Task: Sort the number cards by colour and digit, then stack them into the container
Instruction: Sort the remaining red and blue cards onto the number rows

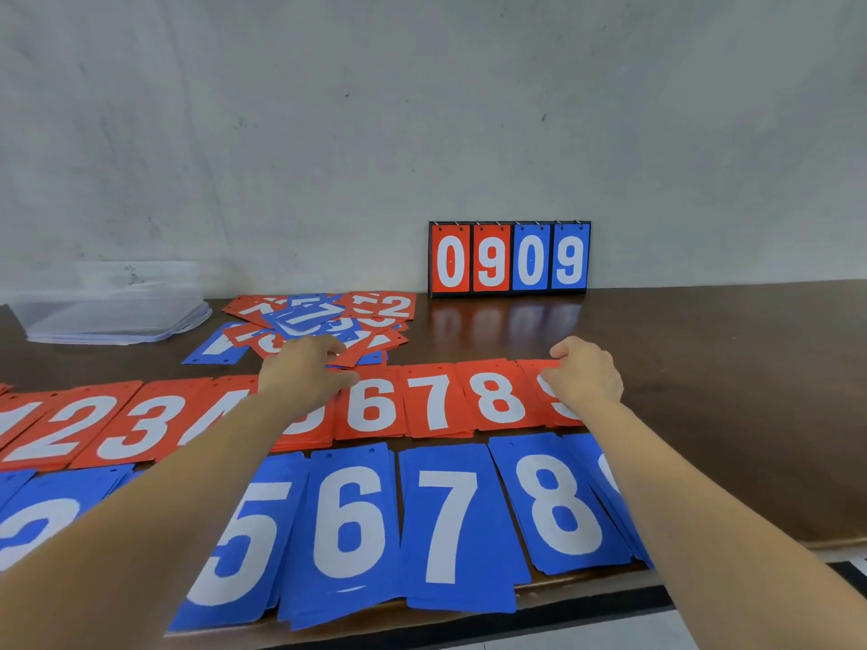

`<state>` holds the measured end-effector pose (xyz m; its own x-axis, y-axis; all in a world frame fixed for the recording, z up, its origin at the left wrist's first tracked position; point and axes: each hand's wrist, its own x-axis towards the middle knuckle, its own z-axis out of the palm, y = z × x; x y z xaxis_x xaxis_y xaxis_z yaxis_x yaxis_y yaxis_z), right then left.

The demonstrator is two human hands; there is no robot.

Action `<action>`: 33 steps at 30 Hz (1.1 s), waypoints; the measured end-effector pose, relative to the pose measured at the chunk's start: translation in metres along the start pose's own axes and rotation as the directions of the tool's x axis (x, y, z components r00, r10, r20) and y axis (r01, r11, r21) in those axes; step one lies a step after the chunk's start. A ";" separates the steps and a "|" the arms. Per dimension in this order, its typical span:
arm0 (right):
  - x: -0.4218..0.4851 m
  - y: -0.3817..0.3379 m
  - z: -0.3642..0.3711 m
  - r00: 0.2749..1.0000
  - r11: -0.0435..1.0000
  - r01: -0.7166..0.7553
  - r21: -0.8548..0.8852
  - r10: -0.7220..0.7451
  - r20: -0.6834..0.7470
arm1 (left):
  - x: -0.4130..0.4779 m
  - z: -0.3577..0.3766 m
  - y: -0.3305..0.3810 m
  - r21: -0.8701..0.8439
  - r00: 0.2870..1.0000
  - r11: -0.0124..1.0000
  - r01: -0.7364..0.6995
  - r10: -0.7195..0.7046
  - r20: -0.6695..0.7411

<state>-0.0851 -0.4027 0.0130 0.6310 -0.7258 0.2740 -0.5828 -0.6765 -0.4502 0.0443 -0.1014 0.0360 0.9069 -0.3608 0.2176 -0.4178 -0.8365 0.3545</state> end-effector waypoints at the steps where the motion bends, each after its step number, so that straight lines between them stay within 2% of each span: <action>1: -0.001 -0.005 -0.001 1.000 1.000 0.011 0.012 -0.011 0.000 | 0.000 0.000 -0.001 -0.006 1.000 1.000 -0.004 0.004 0.002; 8: 0.001 -0.069 0.010 0.995 0.992 0.099 0.073 -0.097 -0.026 | 0.016 -0.017 -0.048 -0.044 1.000 0.999 0.027 -0.027 0.015; 20: 0.021 -0.173 0.071 0.990 0.993 0.089 0.079 -0.097 0.100 | 0.089 -0.038 -0.139 -0.036 0.998 0.998 0.059 -0.059 0.001; 30: 0.060 -0.212 0.118 0.969 0.993 0.098 0.062 -0.110 0.219 | 0.166 0.003 -0.139 -0.113 0.995 0.991 0.069 -0.061 0.079; 33: 0.075 -0.220 0.133 0.950 0.987 0.164 0.009 -0.160 0.269 | 0.187 0.018 -0.134 -0.106 0.994 0.991 0.085 -0.077 0.078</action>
<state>0.1583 -0.2918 0.0189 0.8303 -0.5477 0.1033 -0.4672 -0.7850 -0.4069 0.2704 -0.0640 0.0127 0.9378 -0.3265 0.1185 -0.3428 -0.8155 0.4663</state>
